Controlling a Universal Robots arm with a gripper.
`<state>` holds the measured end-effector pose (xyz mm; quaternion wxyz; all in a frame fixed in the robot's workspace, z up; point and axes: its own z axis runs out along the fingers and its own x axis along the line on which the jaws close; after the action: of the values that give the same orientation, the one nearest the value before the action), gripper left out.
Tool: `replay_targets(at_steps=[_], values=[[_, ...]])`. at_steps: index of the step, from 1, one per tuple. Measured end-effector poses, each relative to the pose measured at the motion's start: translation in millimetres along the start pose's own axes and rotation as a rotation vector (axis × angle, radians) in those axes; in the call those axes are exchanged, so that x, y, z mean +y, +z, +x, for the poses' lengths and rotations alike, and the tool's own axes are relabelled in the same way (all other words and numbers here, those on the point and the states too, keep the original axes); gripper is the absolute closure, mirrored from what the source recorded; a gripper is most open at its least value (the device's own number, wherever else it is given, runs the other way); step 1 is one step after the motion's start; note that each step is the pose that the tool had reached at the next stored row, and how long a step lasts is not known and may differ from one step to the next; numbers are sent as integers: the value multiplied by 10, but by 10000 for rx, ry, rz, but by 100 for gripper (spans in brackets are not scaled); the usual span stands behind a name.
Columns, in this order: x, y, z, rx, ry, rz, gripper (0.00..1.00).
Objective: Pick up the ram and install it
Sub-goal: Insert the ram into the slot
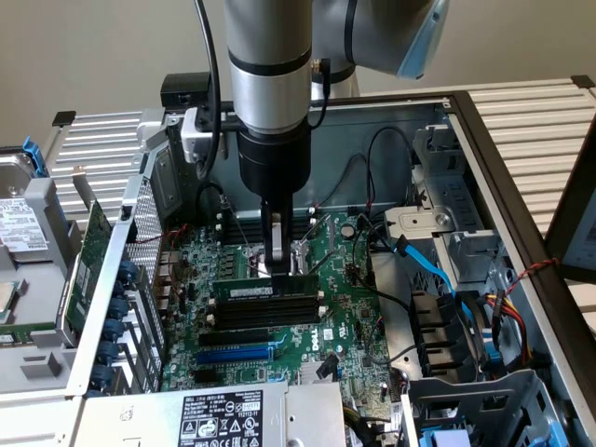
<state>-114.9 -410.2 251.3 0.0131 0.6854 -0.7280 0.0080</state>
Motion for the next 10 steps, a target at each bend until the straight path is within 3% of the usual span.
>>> replay_targets(at_steps=[5, 10], values=[[-1, 28, 6, -11, -1, -3, 88], [-3, 37, 41, -89, -1, -12, 88]])
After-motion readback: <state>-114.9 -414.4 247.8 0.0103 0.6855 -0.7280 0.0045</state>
